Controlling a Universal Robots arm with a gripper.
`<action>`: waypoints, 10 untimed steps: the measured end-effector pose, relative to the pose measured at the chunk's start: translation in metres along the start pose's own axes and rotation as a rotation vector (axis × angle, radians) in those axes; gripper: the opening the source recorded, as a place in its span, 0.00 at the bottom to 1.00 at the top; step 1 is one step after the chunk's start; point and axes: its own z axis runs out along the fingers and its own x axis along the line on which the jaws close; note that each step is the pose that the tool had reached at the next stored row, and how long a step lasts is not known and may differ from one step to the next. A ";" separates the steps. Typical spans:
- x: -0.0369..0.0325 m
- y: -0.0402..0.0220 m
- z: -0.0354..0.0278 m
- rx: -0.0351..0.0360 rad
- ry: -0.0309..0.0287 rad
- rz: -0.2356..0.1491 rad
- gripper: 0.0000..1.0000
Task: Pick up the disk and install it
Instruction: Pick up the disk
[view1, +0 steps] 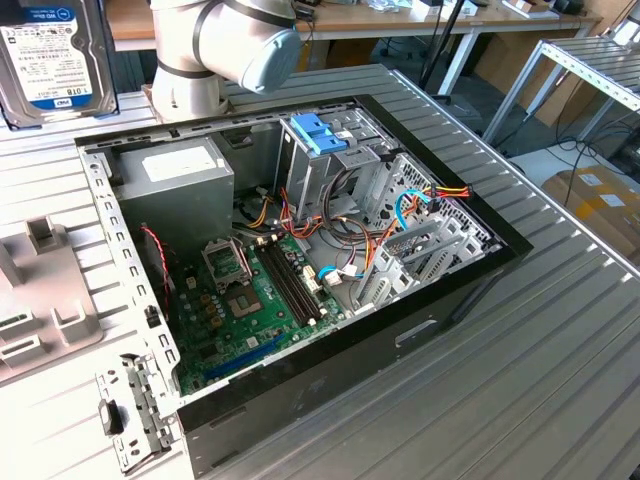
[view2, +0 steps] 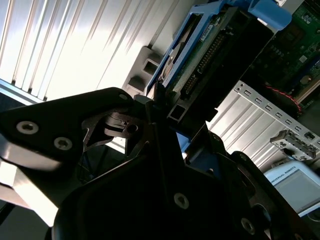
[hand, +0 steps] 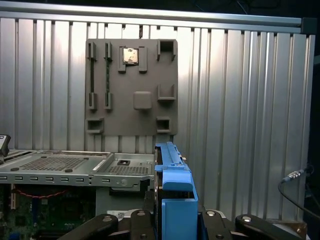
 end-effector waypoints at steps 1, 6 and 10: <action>0.0003 -0.0002 0.0000 0.0000 0.0000 0.000 0.37; 0.0020 -0.0019 0.0000 0.0000 0.0000 0.000 0.37; 0.0032 -0.0030 0.0001 0.0001 0.0000 0.000 0.37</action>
